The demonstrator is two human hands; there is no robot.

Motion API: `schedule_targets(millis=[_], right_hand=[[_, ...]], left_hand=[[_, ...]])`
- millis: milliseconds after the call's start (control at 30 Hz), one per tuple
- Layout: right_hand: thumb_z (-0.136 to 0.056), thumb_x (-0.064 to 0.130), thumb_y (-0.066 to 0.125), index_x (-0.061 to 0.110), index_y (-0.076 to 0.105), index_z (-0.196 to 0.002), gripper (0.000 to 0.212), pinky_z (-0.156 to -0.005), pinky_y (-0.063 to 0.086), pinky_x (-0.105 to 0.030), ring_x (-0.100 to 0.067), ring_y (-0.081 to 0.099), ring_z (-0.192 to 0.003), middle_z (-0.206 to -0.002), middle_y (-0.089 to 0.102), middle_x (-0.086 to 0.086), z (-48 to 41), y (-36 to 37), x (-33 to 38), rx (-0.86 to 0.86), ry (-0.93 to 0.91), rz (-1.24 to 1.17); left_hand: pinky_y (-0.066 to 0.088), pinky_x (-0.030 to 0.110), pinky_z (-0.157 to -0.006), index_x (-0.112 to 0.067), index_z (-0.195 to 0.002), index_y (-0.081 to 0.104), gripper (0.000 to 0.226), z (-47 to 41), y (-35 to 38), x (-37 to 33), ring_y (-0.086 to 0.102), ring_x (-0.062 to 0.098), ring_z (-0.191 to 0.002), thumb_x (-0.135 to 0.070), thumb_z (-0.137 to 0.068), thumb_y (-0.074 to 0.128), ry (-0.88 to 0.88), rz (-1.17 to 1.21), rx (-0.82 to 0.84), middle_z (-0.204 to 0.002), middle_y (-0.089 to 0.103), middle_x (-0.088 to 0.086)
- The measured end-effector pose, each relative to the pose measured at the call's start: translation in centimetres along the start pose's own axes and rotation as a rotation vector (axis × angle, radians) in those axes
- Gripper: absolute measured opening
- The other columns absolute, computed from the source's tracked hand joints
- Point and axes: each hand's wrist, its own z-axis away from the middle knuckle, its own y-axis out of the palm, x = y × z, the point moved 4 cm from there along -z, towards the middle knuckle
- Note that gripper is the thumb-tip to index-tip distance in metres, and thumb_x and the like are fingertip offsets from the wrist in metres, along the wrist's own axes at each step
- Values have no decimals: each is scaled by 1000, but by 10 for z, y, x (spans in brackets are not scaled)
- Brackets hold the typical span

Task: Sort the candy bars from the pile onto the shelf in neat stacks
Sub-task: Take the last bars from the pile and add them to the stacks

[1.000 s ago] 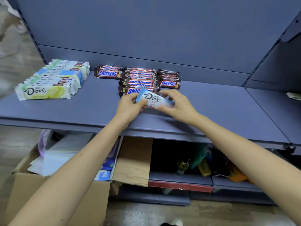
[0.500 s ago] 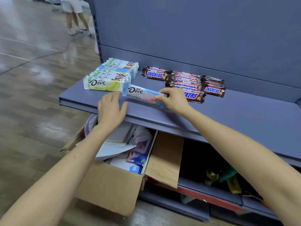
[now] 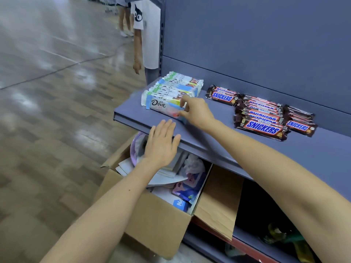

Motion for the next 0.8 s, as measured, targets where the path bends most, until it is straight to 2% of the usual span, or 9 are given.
schedule_targets(millis=[100,267,433,567,667,800], right_hand=[[-84,19,65,4,56,-96,22,-70,40,-32,-30,56,-88,-95,63,-14,-9,7,9,-11,-45,43],[-85,30,65,10,48,-84,26,-64,29,-30,-25,45,-78,-94,61,-16,-20,13,15,-17,-33,31],[-85,24,63,12,45,-83,21,-63,26,-29,-29,48,-82,-94,60,-16,-22,12,12,-3,-27,27],[-85,24,63,12,43,-82,23,-64,27,-28,-26,45,-80,-87,53,-10,-22,12,12,9,-12,3],[-85,19,63,8,55,-93,16,-68,31,-26,-30,54,-94,-101,61,-14,-25,10,6,44,15,-19],[-88,18,58,10,61,-113,27,-83,34,-20,-26,54,-105,-118,56,-16,-15,0,-7,63,8,-4]], left_hand=[[-2,33,-117,-14,-149,14,53,-2,-1,1,2,15,-146,-36,-101,20,-2,-28,15,-158,12,0],[-3,34,-117,-14,-149,13,53,-2,1,2,1,15,-146,-37,-101,19,-3,-40,36,-158,11,0],[-5,35,-117,-14,-149,13,53,-3,2,2,0,15,-146,-36,-101,19,-2,-13,52,-158,10,0],[-5,35,-117,-15,-149,13,52,-3,3,3,-1,15,-146,-36,-101,19,-8,-13,65,-158,9,-1],[-5,35,-117,-15,-149,14,52,-3,1,2,-1,15,-146,-36,-101,19,-6,-4,70,-158,8,-2],[2,36,-117,-14,-147,22,51,-6,-5,2,8,18,-146,-36,-100,25,-2,40,82,-157,17,1]])
